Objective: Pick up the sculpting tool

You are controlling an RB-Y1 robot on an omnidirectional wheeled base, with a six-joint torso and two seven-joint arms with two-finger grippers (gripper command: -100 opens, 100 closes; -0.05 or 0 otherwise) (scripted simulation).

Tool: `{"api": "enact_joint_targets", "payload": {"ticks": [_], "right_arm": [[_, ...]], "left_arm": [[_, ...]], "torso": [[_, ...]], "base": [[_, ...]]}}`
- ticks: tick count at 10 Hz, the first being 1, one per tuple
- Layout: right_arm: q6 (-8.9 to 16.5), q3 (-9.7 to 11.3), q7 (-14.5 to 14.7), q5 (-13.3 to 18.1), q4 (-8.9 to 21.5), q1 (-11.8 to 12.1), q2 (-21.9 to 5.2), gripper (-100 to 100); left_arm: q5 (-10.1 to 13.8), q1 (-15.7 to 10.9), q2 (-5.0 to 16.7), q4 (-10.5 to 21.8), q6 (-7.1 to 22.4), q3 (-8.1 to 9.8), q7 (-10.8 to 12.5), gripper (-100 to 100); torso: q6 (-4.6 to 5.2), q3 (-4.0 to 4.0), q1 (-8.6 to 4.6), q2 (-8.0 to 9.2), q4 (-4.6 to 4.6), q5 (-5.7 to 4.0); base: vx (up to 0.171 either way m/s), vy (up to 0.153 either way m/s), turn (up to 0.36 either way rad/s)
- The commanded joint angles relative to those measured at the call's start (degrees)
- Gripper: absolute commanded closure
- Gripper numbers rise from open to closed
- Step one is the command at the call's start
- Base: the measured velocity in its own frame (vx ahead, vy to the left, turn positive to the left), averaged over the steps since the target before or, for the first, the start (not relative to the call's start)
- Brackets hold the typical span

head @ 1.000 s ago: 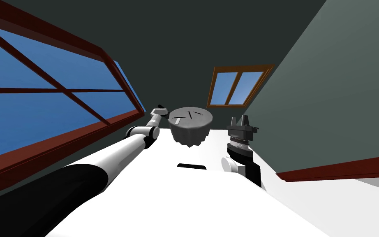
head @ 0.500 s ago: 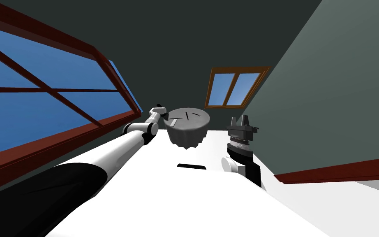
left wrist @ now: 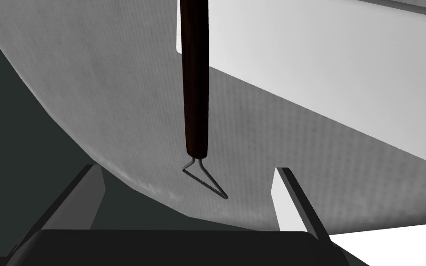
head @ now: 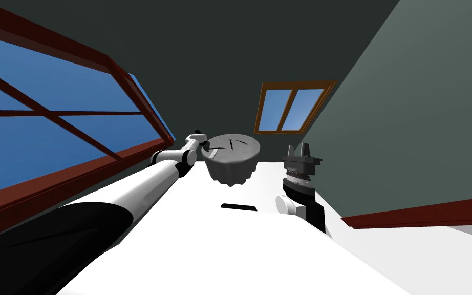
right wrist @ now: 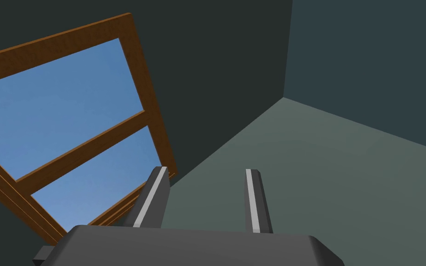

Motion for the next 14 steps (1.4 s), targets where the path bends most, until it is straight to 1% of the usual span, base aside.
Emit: {"api": "enact_joint_targets", "payload": {"ticks": [1,3,4,5,6,7,8,9,10,11,12,13,14], "right_arm": [[0.0,0.0,0.0,0.0,0.0,0.0,0.0,0],[0.0,0.0,0.0,0.0,0.0,0.0,0.0,0],[0.0,0.0,0.0,0.0,0.0,0.0,0.0,0],[0.0,0.0,0.0,0.0,0.0,0.0,0.0,0],[0.0,0.0,0.0,0.0,0.0,0.0,0.0,0],[0.0,0.0,0.0,0.0,0.0,0.0,0.0,0],[0.0,0.0,0.0,0.0,0.0,0.0,0.0,0],[0.0,0.0,0.0,0.0,0.0,0.0,0.0,0],[0.0,0.0,0.0,0.0,0.0,0.0,0.0,0],[0.0,0.0,0.0,0.0,0.0,0.0,0.0,0],[0.0,0.0,0.0,0.0,0.0,0.0,0.0,0],[0.0,0.0,0.0,0.0,0.0,0.0,0.0,0],[0.0,0.0,0.0,0.0,0.0,0.0,0.0,0]], "left_arm": [[0.2,0.2,-0.3,1.6,1.6,0.24,0.5,-100],[0.2,0.3,-0.1,1.0,1.8,0.28,0.4,-100],[0.2,0.2,-0.1,1.3,1.7,0.28,0.4,0],[1.4,0.3,-2.6,-0.7,2.4,-2.59,1.3,-100],[1.4,0.3,-2.6,1.7,2.4,-2.71,1.3,-100],[1.4,0.3,-2.6,-0.7,2.4,-2.71,1.3,-100],[1.4,0.3,-2.6,-0.7,2.4,-2.71,1.3,-100],[2.6,0.4,-5.1,-2.7,3.0,-5.48,2.3,-100],[2.6,0.6,-5.1,-5.5,3.0,-5.69,2.3,-100],[2.6,0.4,-5.1,-5.6,3.0,-5.69,2.3,-100],[2.6,0.4,-5.1,-2.9,3.0,-5.69,2.3,-100],[3.8,0.4,-7.6,-4.6,3.6,-8.49,3.3,-100],[3.8,0.4,-7.6,-4.6,3.6,-8.68,3.3,-100]], "torso": [[0.0,0.0,0.0,0.0,0.0,0.0],[0.0,-0.19,-0.01,-0.31,-0.08,-0.01],[-0.01,-0.08,0.12,-0.11,-0.04,0.02],[0.0,0.01,0.19,0.05,0.0,0.05],[-0.06,-0.02,0.29,-0.04,0.0,0.06],[-0.02,-0.07,0.33,-0.08,-0.05,0.1],[0.01,-0.02,0.27,-0.01,-0.02,0.07],[0.01,0.03,0.24,0.09,0.0,0.07],[-0.05,0.0,0.29,0.0,0.0,0.08],[-0.02,-0.04,0.29,-0.05,-0.01,0.07],[0.03,-0.01,0.26,0.01,-0.01,0.06],[0.02,0.04,0.25,0.1,-0.01,0.07],[-0.05,0.0,0.33,0.01,-0.02,0.09]], "base": [[0.137,-0.084,-0.054],[0.092,-0.034,-0.007],[0.01,-0.004,0.001],[0.055,0.024,0.306],[0.07,0.021,0.221],[0.032,0.007,0.046],[0.006,0.001,-0.011],[0.05,0.018,0.311],[0.066,0.013,0.266],[0.032,0.006,0.023],[0.004,0.004,-0.045],[0.046,0.024,0.302],[0.062,0.014,0.274]]}}
